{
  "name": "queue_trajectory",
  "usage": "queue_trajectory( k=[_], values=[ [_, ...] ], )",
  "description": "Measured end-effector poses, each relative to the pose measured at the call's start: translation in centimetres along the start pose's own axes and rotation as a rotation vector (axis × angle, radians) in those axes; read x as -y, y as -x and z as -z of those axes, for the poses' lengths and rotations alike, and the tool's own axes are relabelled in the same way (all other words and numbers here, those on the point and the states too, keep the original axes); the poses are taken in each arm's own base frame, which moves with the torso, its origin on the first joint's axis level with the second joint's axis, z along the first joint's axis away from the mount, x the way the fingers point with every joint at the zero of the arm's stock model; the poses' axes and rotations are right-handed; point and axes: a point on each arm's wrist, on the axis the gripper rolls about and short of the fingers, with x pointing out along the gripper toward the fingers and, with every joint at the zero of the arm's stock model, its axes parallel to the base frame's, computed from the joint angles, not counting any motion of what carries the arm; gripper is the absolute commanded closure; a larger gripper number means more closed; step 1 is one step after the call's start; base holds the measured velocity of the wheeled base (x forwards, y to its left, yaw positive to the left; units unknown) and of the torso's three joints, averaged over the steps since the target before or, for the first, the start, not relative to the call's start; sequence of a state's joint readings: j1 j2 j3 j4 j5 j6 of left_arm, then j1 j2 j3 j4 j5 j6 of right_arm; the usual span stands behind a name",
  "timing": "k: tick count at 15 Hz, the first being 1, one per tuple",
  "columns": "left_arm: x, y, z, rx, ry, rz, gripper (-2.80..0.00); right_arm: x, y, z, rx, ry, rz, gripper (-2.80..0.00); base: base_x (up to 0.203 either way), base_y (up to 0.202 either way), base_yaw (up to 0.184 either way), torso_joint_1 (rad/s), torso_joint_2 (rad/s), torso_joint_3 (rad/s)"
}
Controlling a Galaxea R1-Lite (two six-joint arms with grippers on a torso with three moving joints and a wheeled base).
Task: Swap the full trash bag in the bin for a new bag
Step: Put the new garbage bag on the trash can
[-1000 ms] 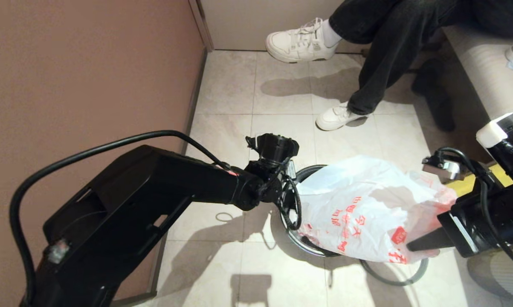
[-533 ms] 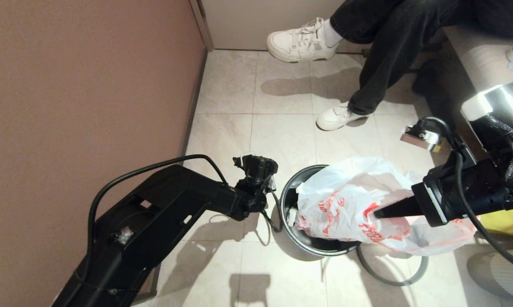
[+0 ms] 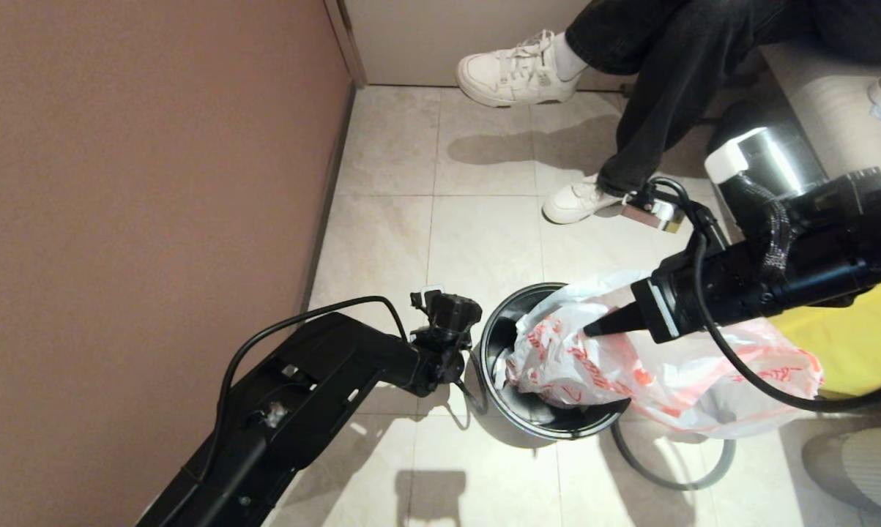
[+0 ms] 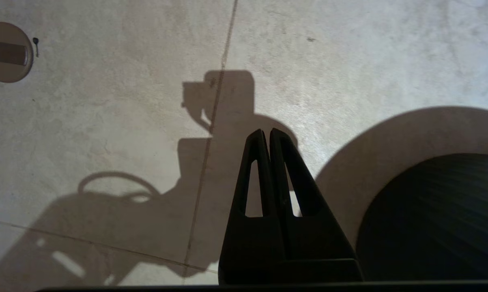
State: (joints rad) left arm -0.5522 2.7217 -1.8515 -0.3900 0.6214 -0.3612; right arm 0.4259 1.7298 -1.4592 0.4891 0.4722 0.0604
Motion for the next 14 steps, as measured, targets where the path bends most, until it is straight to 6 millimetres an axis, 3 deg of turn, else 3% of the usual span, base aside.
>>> queue_trajectory(
  k=[5, 11, 14],
  values=[
    [-0.5, -0.8, 0.6, -0.009, -0.003, -0.015, 0.0, -1.2, -3.1, -2.9, 0.021, 0.063, -0.046, 0.0, 0.0, 0.0, 0.0, 0.0, 0.0, 0.0],
    [-0.8, -1.0, 0.5, -0.005, 0.002, -0.019, 0.0, -1.4, -6.5, -2.5, -0.042, 0.068, -0.017, 0.0, 0.0, 0.0, 0.0, 0.0, 0.0, 0.0],
    [-1.0, -1.3, 0.1, 0.004, 0.012, -0.024, 0.0, -2.4, -7.2, -2.5, -0.051, 0.09, -0.036, 0.0, 0.0, 0.0, 0.0, 0.0, 0.0, 0.0]
  ],
)
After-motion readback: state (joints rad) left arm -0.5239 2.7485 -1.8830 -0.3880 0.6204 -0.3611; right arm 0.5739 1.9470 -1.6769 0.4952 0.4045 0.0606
